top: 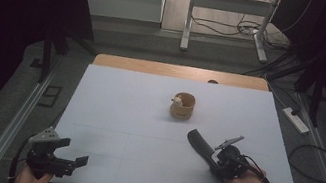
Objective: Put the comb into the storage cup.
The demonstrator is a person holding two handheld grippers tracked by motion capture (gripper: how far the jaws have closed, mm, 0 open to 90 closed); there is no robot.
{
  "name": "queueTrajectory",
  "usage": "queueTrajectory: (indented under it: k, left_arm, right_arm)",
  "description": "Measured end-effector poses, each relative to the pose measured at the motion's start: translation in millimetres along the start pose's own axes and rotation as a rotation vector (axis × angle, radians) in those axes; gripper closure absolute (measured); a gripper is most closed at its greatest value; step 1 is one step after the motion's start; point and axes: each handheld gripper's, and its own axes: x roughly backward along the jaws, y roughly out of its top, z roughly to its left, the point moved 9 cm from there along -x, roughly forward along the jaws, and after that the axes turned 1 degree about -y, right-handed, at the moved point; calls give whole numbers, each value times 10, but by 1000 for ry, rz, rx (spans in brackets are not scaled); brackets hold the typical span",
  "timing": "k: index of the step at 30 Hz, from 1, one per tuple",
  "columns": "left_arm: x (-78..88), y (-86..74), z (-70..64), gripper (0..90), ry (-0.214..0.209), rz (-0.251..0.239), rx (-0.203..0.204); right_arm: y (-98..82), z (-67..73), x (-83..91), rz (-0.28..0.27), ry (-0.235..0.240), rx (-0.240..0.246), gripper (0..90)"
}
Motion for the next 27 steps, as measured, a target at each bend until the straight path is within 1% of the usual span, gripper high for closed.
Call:
queueTrajectory:
  k: [1, 2, 5, 8, 12, 17, 19, 21, 24, 27]
  left_arm:
    - [0, 0, 0, 20, 0, 0, 0]
    - [1, 0, -1, 19, 1, 0, -1]
    - [2, 0, -2, 20, 3, 0, -4]
    - [1, 1, -5, 20, 5, 0, -5]
    - [5, 5, -9, 19, 7, -5, -10]
    - [32, 18, -17, 1, -10, -31, -11]
    - [36, 20, -36, 2, -27, -34, -10]
    - [30, 25, -64, 2, -41, -31, -18]
    - [14, 35, -111, 2, -49, -17, -42]
    - [2, 63, -159, 0, -66, -19, -65]
  right_arm:
    - [1, 5, 4, -2, 7, 5, 709]
    - [1, 6, 3, -2, 2, 7, 717]
    - [2, 14, 5, 0, -5, 19, 720]
    - [-3, 17, 7, -12, -10, 25, 721]
    - [-4, 19, 10, -22, -15, 23, 723]
    - [-7, 29, 21, -37, -27, 39, 723]
    - [-3, 32, 34, -49, -31, 47, 723]
    - [7, 34, 58, -66, -35, 60, 723]
    - [15, 45, 92, -93, -41, 68, 723]
    - [35, 45, 147, -129, -54, 87, 723]
